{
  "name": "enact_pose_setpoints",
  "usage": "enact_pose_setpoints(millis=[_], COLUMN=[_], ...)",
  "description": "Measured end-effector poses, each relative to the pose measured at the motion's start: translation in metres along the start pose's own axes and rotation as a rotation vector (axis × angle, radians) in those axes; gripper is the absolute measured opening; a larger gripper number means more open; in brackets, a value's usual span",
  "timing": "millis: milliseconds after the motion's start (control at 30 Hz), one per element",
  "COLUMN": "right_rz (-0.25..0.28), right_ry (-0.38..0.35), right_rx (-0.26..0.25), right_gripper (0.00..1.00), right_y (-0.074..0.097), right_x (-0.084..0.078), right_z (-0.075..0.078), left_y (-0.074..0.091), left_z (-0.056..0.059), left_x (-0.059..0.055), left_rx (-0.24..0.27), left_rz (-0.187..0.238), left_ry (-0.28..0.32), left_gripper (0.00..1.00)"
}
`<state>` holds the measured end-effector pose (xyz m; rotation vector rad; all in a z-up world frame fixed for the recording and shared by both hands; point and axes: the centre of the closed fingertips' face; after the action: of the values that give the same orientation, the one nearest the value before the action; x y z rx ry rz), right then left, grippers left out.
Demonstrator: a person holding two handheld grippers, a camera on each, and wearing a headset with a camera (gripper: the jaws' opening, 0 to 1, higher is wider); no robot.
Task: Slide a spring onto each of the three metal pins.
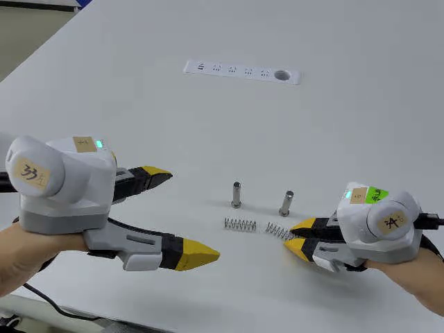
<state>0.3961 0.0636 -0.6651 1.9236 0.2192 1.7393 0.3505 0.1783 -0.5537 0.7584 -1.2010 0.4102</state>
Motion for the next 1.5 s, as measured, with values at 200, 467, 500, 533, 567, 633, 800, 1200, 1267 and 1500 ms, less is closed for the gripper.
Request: enact_pose_setpoints(millis=[200, 467, 500, 533, 567, 633, 800, 1200, 1267, 1500], right_rz=[-0.012, -0.008, -0.005, 0.001, 0.003, 0.009, 0.055, 0.08, 0.067, 0.07], right_ry=[-0.007, -0.004, -0.001, 0.007, 0.013, 0.028, 0.068, 0.239, 0.273, 0.298], right_rx=[-0.012, -0.025, -0.024, -0.024, -0.023, -0.023, 0.002, 0.166, 0.196, 0.238], right_gripper=[0.11, 0.11, 0.11, 0.11, 0.11, 0.11, 0.11, 0.11, 0.11, 0.11], right_y=[0.0, 0.016, 0.018, 0.022, 0.024, 0.032, 0.048, 0.065, 0.066, 0.07], right_x=[0.0, 0.01, 0.012, 0.016, 0.019, 0.027, 0.061, 0.107, 0.108, 0.114], right_z=[0.001, 0.002, 0.002, 0.001, 0.001, 0.001, -0.002, -0.048, -0.057, -0.072], left_y=[0.003, 0.001, 0.0, -0.001, -0.001, -0.003, -0.009, -0.035, -0.037, -0.038], left_z=[0.0, 0.004, 0.005, 0.007, 0.008, 0.015, 0.026, 0.067, 0.072, 0.081], left_x=[0.0, 0.006, 0.007, 0.008, 0.009, 0.013, 0.022, 0.033, 0.032, 0.029], left_rx=[0.003, -0.019, -0.022, -0.029, -0.037, -0.067, -0.113, -0.244, -0.261, -0.298], left_rz=[0.003, 0.017, 0.019, 0.023, 0.028, 0.038, 0.065, 0.119, 0.113, 0.107], left_ry=[0.001, -0.008, -0.008, -0.009, -0.009, 0.0, -0.019, -0.041, -0.057, -0.067], left_gripper=[0.92, 0.91, 0.91, 0.9, 0.89, 0.84, 0.78, 0.61, 0.58, 0.47])
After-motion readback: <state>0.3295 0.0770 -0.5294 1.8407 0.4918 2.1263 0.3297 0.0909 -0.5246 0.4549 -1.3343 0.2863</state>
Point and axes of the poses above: the centre of the closed fingertips' face, and the gripper's own axes: y roughly backward along the fingers, z roughly to its right, x roughly out of its top, and after that the axes turned 13 degrees about z, right-handed
